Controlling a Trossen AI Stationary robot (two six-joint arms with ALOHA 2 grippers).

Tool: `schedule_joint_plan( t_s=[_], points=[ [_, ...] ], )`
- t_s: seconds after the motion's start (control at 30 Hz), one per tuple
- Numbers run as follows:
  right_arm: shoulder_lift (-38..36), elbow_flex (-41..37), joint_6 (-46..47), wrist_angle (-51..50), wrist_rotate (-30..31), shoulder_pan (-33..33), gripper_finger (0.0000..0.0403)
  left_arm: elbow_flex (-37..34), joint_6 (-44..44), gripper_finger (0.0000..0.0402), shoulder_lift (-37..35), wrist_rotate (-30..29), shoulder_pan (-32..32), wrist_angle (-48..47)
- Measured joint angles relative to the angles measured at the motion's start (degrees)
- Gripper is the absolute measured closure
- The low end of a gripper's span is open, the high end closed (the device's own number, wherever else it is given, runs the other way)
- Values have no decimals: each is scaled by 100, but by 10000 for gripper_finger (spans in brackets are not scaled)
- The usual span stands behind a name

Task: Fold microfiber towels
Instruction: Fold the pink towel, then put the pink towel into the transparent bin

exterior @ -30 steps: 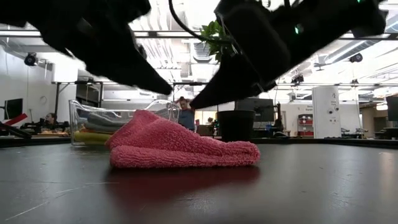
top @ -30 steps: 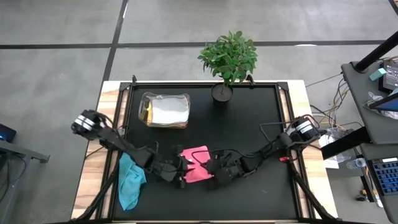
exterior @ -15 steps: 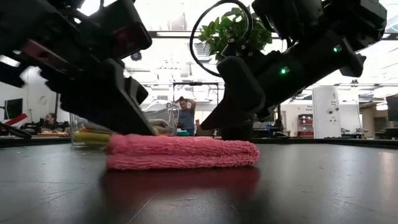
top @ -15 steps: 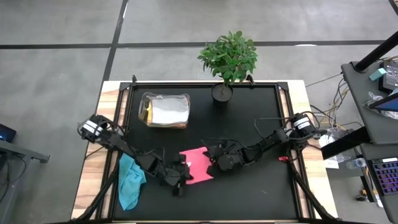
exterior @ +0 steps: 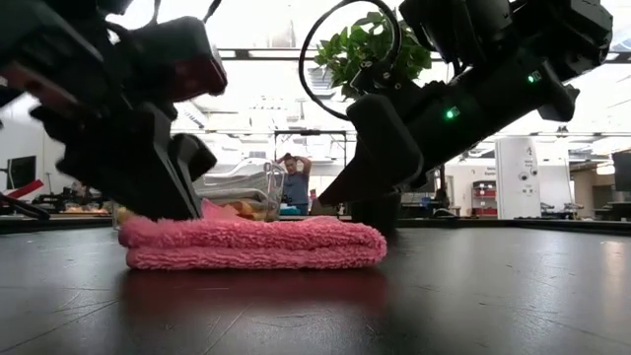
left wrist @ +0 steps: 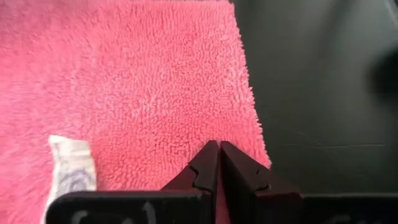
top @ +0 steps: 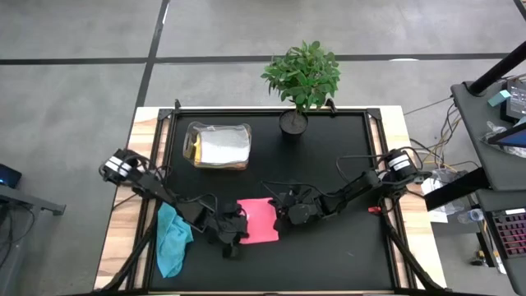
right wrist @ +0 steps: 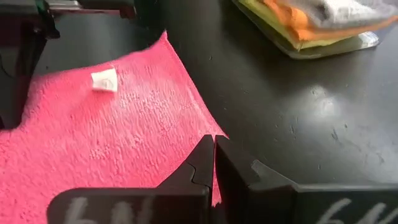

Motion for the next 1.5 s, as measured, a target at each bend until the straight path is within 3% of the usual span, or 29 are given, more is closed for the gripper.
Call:
schedule_joint_plan(
  t_s=[0.3, 0.47, 0.6, 0.73, 0.9, 1.1, 1.33, 1.5],
  points=[
    [-87, 407, -174, -61, -466, 71, 394, 4, 44, 398, -897, 22, 2, -1075],
    [-86, 457, -37, -59, -455, 153, 394, -66, -89, 398, -1100, -391, 2, -1693],
    [-112, 457, 979, -301, -709, 187, 394, -63, -1242, 398, -1094, -882, 62, -1812],
    [-229, 539, 1917, -959, -1243, 146, 386, -65, -2455, 397, -1136, -863, 94, -1979],
    [-367, 858, 2595, -1954, -1610, 138, 342, -66, -3259, 370, -1149, -408, 93, -1978],
    [-455, 1249, 3189, -3223, -1608, 176, 259, -66, -4093, 299, -1151, -399, 98, -2032],
    [-401, 1202, 3614, -3259, -1416, 312, 172, -66, -4849, 205, -920, -608, 98, -1909],
    [-346, 1122, 3828, -3187, -1303, 380, 134, -66, -5206, 165, -693, -882, 98, -1900]
  ],
)
